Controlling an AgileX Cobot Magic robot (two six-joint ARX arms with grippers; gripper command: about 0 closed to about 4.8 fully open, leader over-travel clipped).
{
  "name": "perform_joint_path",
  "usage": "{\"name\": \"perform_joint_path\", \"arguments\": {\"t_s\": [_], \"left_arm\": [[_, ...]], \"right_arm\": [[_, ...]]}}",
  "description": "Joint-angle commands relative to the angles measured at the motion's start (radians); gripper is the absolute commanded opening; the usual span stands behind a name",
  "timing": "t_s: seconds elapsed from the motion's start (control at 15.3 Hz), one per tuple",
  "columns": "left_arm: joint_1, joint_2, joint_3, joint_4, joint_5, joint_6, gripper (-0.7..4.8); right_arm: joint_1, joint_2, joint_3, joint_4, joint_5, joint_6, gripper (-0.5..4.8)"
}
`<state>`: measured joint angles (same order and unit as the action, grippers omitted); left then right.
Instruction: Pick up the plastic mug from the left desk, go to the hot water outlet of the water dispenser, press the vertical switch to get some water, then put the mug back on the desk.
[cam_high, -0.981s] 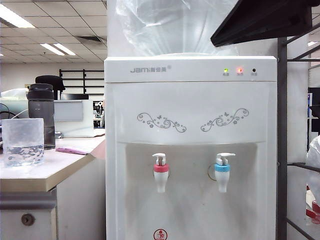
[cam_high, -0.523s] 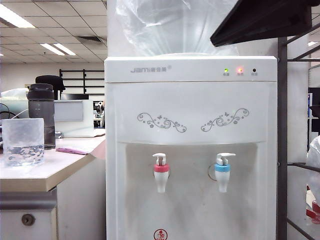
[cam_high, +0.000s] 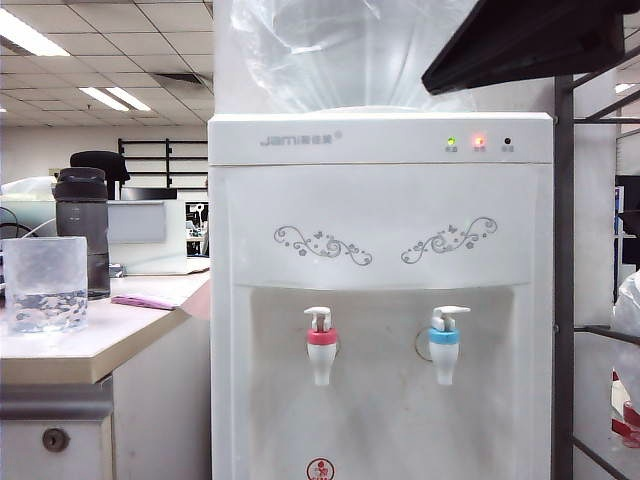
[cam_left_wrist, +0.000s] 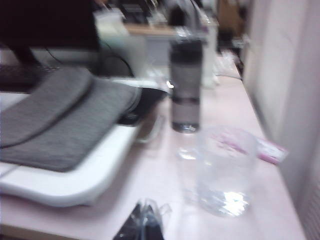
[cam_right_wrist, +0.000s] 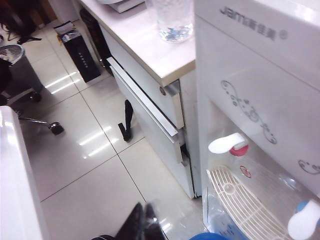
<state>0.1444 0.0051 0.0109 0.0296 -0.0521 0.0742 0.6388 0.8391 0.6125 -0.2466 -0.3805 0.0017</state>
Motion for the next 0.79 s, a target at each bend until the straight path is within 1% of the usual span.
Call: {"name": "perform_joint_path", "arguments": {"t_s": [0.07, 0.46, 0.52, 0.59, 0.65, 0.72, 0.79], "left_arm": [[0.000, -0.003, -0.003, 0.035, 0.054, -0.063, -0.06], [0.000, -0.003, -0.003, 0.031, 0.056, -0.064, -0.06], [0.001, -0.003, -0.003, 0.031, 0.056, -0.064, -0.06], [0.001, -0.003, -0.003, 0.032, 0.056, -0.064, -0.06], [0.001, -0.003, -0.003, 0.026, 0.054, -0.064, -0.05], [0.002, -0.003, -0.003, 0.026, 0.055, -0.064, -0.05], [0.001, -0.003, -0.003, 0.022, 0.055, -0.064, -0.05]], "right_arm": [[0.002, -0.003, 0.003, 0.013, -0.004, -0.003, -0.05], [0.002, -0.003, 0.002, 0.008, -0.002, -0.003, -0.05], [0.006, -0.057, 0.002, -0.025, 0.029, -0.003, -0.05], [0.003, -0.118, 0.001, -0.050, 0.031, -0.003, -0.05], [-0.026, -0.217, -0.005, -0.071, 0.012, -0.003, -0.05], [-0.062, -0.301, -0.006, -0.098, 0.035, -0.003, 0.10], [-0.102, -0.362, -0.008, -0.119, 0.074, -0.002, 0.10]]}}
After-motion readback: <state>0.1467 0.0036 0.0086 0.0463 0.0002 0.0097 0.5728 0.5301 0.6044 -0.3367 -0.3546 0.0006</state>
